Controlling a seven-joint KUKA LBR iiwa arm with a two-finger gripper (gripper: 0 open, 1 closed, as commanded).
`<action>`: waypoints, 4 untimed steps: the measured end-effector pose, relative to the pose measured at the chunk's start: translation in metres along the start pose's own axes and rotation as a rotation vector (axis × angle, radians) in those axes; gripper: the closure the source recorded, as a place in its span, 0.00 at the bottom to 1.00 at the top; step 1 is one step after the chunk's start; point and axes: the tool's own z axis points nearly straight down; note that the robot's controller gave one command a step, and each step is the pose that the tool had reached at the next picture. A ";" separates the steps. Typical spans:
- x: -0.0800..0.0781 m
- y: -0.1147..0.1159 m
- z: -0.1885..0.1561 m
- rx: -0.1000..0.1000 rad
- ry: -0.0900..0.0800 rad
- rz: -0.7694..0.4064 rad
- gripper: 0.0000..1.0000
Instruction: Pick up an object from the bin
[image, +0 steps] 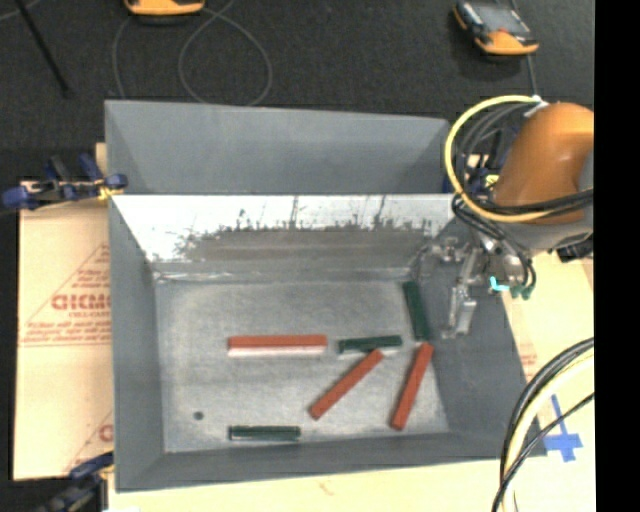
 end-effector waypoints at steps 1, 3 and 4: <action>0.019 -0.009 0.110 0.001 -0.010 0.025 0.00; 0.042 0.057 0.106 0.003 -0.010 -0.318 1.00; 0.050 0.033 0.103 -0.003 -0.010 -0.240 1.00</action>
Offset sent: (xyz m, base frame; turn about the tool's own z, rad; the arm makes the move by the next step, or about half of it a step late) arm -0.0205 -0.0077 -0.1087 0.0246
